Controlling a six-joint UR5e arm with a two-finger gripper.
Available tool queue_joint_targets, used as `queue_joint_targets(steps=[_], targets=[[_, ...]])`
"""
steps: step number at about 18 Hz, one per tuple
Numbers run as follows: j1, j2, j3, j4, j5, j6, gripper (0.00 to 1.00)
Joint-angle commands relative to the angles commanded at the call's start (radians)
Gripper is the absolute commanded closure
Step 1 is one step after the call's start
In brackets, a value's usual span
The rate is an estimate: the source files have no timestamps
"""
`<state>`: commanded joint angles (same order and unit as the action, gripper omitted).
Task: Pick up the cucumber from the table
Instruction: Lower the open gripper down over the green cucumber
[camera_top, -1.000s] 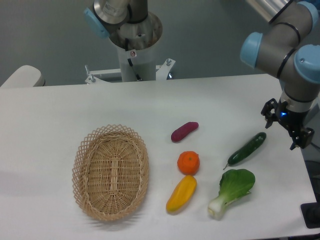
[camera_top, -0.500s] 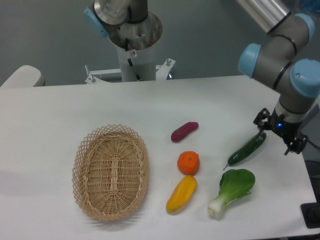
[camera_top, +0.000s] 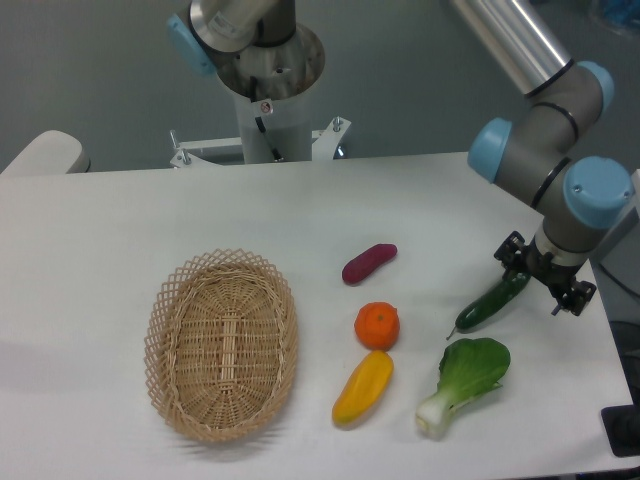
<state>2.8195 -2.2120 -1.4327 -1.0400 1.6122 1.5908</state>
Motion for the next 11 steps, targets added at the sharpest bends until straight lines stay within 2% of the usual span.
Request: queue_joint_targets(steps=[5, 8, 9, 11], targets=[[-0.002, -0.002, -0.017, 0.0, -0.002, -0.008, 0.0], [-0.002, -0.008, -0.025, 0.038, 0.0, -0.015, 0.02], [-0.002, -0.009, -0.031, 0.041, 0.0, -0.006, 0.08], [0.0, -0.008, -0.031, 0.041, -0.002, 0.001, 0.28]])
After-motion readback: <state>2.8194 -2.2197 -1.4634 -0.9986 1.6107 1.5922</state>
